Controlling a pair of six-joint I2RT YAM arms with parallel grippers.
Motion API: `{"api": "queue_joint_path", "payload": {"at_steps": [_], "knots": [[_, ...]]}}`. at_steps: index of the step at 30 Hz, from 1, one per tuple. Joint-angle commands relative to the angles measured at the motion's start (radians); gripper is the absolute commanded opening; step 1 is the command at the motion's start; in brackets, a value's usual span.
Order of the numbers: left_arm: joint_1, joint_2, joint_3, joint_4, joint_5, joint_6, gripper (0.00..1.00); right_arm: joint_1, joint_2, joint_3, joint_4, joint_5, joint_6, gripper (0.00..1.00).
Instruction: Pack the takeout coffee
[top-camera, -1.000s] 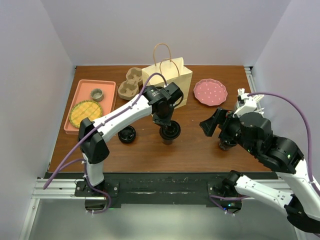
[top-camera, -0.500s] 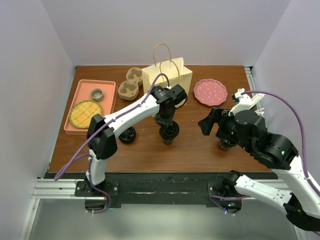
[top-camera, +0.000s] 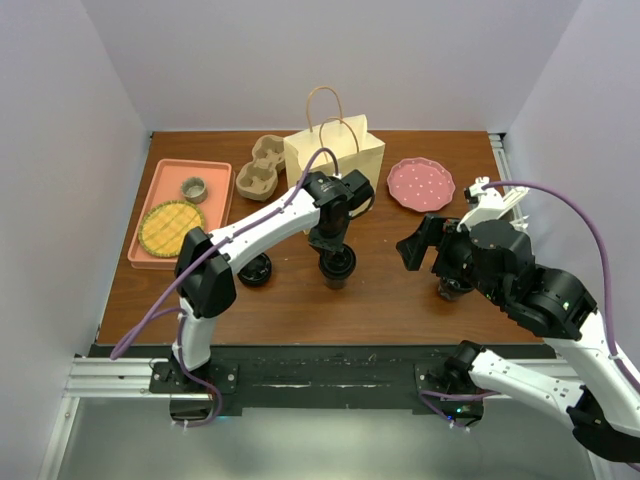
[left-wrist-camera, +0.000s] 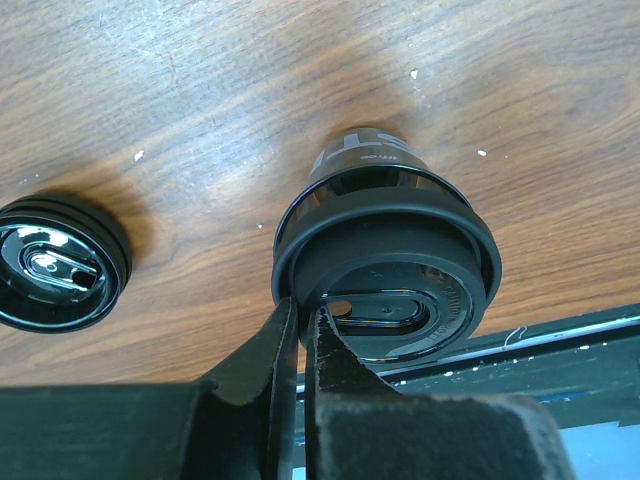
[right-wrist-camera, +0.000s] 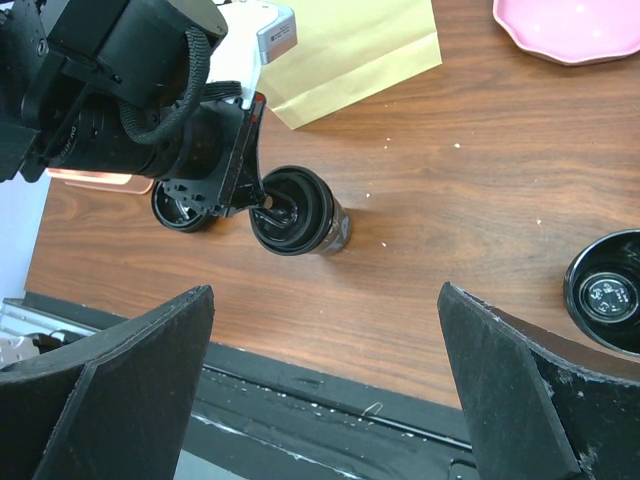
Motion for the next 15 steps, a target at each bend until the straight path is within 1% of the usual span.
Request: {"api": "queue_joint_path", "payload": {"at_steps": [1,11,12,13,15], "knots": [[0.006,0.017,0.006,-0.013,0.006,0.012,0.00,0.001,0.006,0.012,0.044,0.029,-0.013,0.99],[0.007,0.025,0.003,0.004,0.018,0.015,0.00,0.001,0.008,0.014,0.048,0.031,-0.007,0.99],[0.007,0.026,0.005,0.002,0.018,0.014,0.02,0.003,0.008,0.014,0.048,0.029,-0.007,0.99],[0.009,0.028,0.005,0.002,0.018,0.014,0.06,0.003,0.009,0.014,0.048,0.029,-0.007,0.99],[0.009,0.028,0.009,-0.001,0.014,0.012,0.10,0.003,0.009,0.015,0.050,0.029,-0.007,0.99]]}}
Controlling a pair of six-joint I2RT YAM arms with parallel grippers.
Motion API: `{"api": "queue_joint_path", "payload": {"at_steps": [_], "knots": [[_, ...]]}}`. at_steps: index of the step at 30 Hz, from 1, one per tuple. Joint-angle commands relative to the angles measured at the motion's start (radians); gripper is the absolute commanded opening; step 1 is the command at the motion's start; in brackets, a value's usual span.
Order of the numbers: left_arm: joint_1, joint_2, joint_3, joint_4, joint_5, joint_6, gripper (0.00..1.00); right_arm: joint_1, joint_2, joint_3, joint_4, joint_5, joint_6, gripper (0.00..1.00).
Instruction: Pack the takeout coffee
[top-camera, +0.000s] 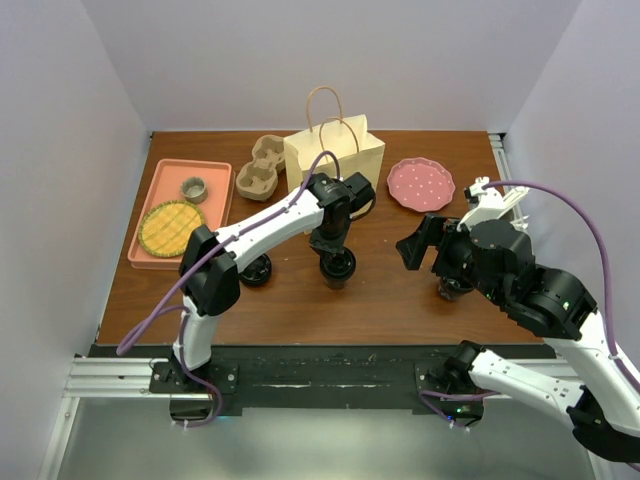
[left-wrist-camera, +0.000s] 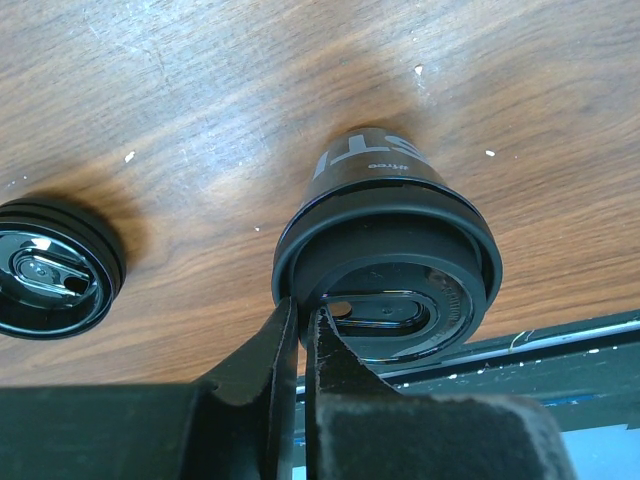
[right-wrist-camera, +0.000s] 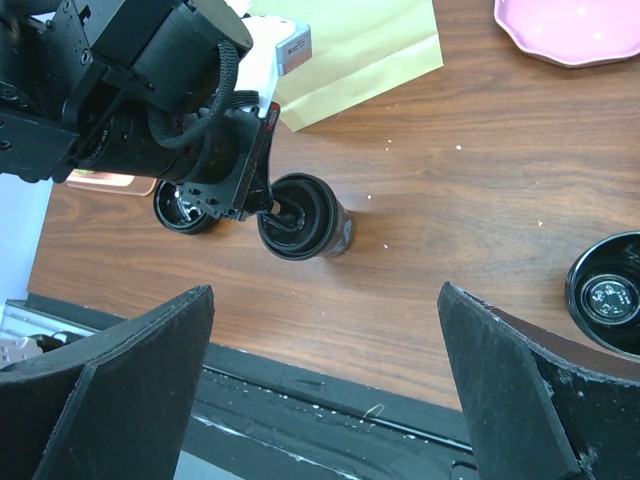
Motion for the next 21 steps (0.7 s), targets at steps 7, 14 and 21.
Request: {"api": "queue_joint_path", "payload": {"at_steps": [7,14,21], "knots": [[0.013,-0.023,0.053,-0.017,-0.006,-0.001,0.39,0.003,0.012,0.014,0.046,0.021,0.000,0.99],[0.071,-0.165,-0.023,0.112,0.099,-0.029,0.47,0.001,0.042,-0.034,0.076,-0.074,0.087,0.99],[0.206,-0.506,-0.429,0.495,0.273,-0.049,0.48,0.001,0.118,-0.113,0.166,-0.144,0.121,0.93]]}}
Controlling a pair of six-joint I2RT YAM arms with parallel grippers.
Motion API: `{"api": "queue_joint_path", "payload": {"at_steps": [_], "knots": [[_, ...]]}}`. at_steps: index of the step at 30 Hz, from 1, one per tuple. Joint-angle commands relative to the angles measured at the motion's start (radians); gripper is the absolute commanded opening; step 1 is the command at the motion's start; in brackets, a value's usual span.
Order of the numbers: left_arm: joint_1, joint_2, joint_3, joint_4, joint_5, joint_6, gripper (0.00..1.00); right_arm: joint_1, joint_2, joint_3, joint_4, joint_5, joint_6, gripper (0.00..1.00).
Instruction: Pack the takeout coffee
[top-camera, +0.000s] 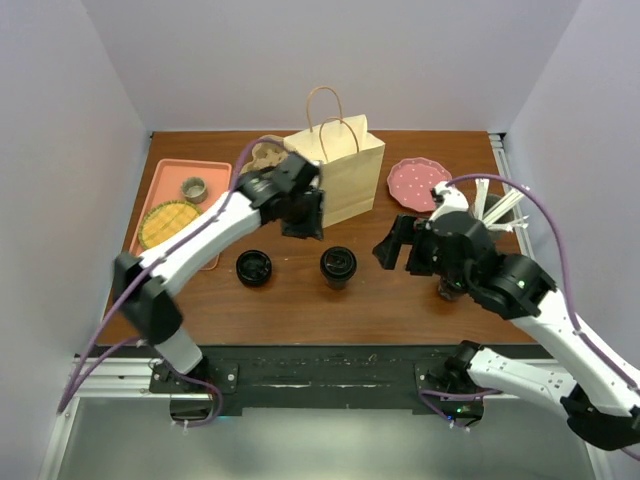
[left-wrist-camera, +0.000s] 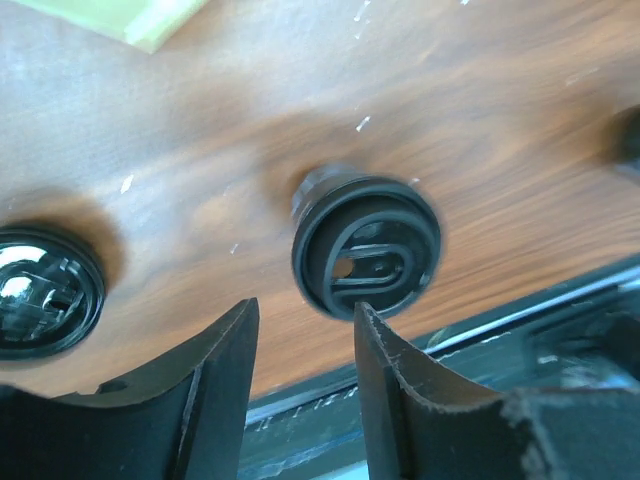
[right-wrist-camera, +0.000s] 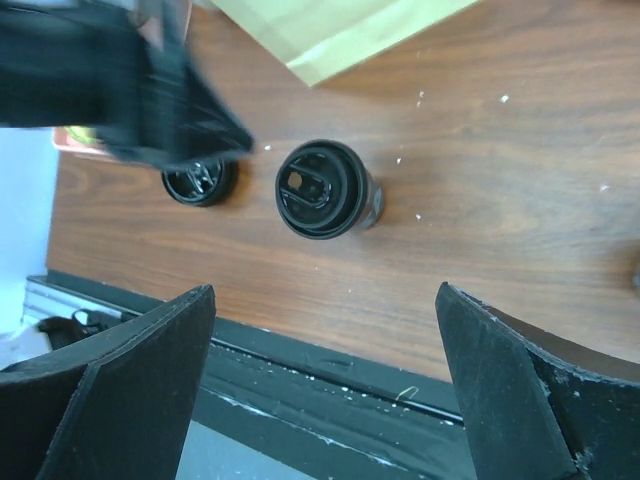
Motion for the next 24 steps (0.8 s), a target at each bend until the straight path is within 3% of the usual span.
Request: {"api": "queue_joint_path", "payload": {"at_steps": [1,2,5,8,16,24], "knots": [[0.086,-0.264,-0.271,0.381,0.145,-0.022,0.49,-0.001,0.084,-0.043,0.117,-0.078,0.028,0.93],[0.115,-0.329,-0.384,0.432,0.203,-0.027,0.50,-0.005,0.105,-0.052,0.145,-0.090,0.013,0.92],[0.141,-0.380,-0.529,0.570,0.333,-0.034,0.49,-0.025,0.207,-0.062,0.183,-0.157,-0.031,0.91],[0.141,-0.389,-0.603,0.633,0.352,-0.033,0.49,-0.060,0.297,-0.074,0.215,-0.248,-0.079,0.90],[0.141,-0.352,-0.658,0.724,0.360,0.010,0.45,-0.178,0.408,-0.140,0.311,-0.443,-0.154,0.87],[0.141,-0.289,-0.692,0.764,0.386,0.008,0.42,-0.261,0.474,-0.186,0.410,-0.556,-0.197,0.76]]}}
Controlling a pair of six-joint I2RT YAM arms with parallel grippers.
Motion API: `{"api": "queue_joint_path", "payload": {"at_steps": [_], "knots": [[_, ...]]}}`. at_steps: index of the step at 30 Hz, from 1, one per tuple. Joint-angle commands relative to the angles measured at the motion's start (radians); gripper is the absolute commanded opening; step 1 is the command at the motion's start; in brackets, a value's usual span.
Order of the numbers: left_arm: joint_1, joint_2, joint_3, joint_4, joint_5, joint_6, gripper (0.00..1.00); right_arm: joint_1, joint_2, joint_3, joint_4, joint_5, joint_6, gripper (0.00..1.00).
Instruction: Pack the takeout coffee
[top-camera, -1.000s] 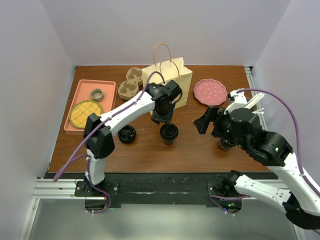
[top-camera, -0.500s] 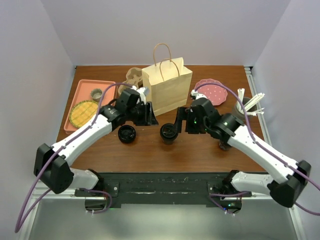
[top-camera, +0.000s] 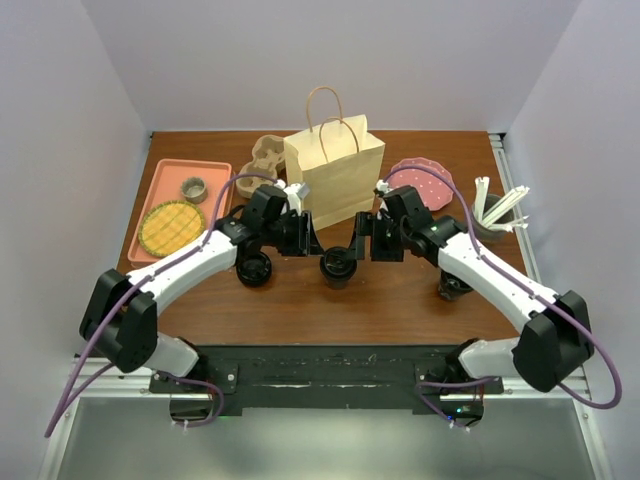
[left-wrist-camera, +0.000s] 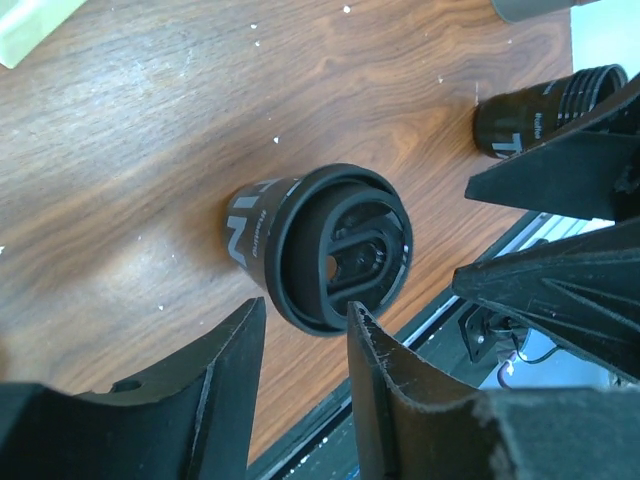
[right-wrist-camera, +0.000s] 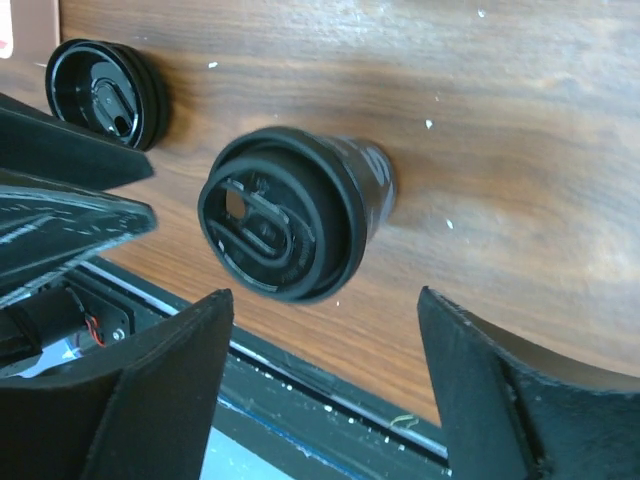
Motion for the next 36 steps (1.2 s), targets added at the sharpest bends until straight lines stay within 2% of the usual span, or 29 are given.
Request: {"api": "queue_joint_path", "payload": {"at_steps": [1,16,19,29,36], "knots": [[-0.001,0.030,-0.017,0.062,0.034,0.026,0.41,-0.032,0.039,-0.024,0.102,-0.115,-0.052,0.76],[-0.001,0.065,-0.031,0.034,0.012,0.060,0.39,-0.055,0.160,-0.050,0.181,-0.208,-0.137,0.76],[0.000,0.067,-0.045,0.037,0.000,0.063,0.38,-0.060,0.171,-0.067,0.202,-0.225,-0.146,0.72],[-0.001,0.081,-0.062,0.056,-0.004,0.057,0.37,-0.070,0.195,-0.128,0.254,-0.285,-0.161,0.48],[-0.001,0.079,-0.068,0.051,-0.035,0.055,0.37,-0.070,0.200,-0.170,0.276,-0.293,-0.155,0.41]]}}
